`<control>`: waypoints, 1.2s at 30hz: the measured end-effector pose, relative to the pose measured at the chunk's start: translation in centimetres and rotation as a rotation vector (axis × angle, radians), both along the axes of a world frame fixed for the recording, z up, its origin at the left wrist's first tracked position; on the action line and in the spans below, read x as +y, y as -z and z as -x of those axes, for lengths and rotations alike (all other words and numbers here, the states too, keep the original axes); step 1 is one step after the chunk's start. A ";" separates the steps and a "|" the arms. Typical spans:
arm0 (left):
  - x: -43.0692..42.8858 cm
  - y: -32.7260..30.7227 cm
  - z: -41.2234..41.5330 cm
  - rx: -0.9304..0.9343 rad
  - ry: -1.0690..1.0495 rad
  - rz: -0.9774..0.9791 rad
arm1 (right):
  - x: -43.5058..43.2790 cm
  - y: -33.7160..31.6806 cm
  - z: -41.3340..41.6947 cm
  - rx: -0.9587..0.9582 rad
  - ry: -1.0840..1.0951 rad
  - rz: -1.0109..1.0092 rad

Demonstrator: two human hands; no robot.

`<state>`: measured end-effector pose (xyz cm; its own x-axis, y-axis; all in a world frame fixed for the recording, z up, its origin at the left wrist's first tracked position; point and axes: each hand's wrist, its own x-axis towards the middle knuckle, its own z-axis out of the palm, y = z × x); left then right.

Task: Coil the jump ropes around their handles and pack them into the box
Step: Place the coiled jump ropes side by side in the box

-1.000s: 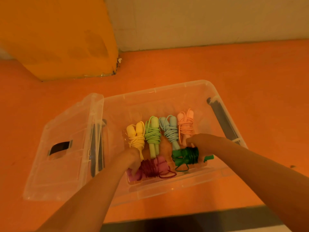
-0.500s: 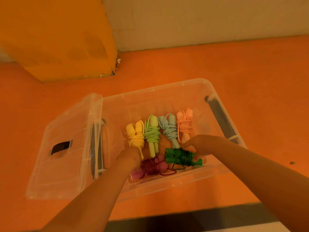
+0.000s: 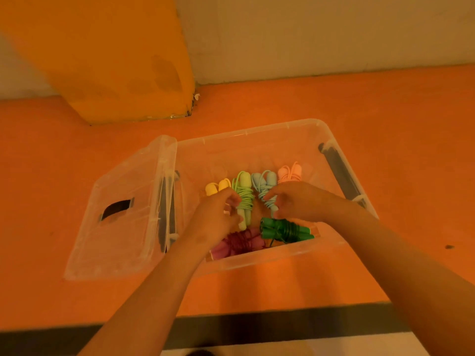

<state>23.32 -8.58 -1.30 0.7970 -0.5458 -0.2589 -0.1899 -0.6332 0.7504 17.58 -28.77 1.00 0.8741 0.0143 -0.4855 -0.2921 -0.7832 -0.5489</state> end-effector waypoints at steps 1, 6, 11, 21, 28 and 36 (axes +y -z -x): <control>0.4 -0.7 0.4 -0.077 -0.037 0.049 | 1.1 -0.6 0.1 -0.073 0.029 -0.035; 4.4 -3.8 2.1 -0.531 -0.198 0.150 | 7.9 -2.1 0.4 -0.289 0.204 -0.284; 9.2 -3.5 2.9 -0.382 -0.505 -0.009 | 14.9 -0.4 -1.1 -0.334 0.245 -0.387; 11.0 -2.1 4.0 -0.250 -0.395 0.085 | 19.0 0.6 -1.6 -0.292 0.574 -0.630; 8.1 -4.2 6.1 -0.503 -0.316 0.130 | 17.0 -1.4 0.8 -0.266 0.669 -0.930; 2.5 -7.2 7.9 -0.464 -0.238 -0.015 | 11.9 -4.7 2.9 -0.340 0.824 -1.093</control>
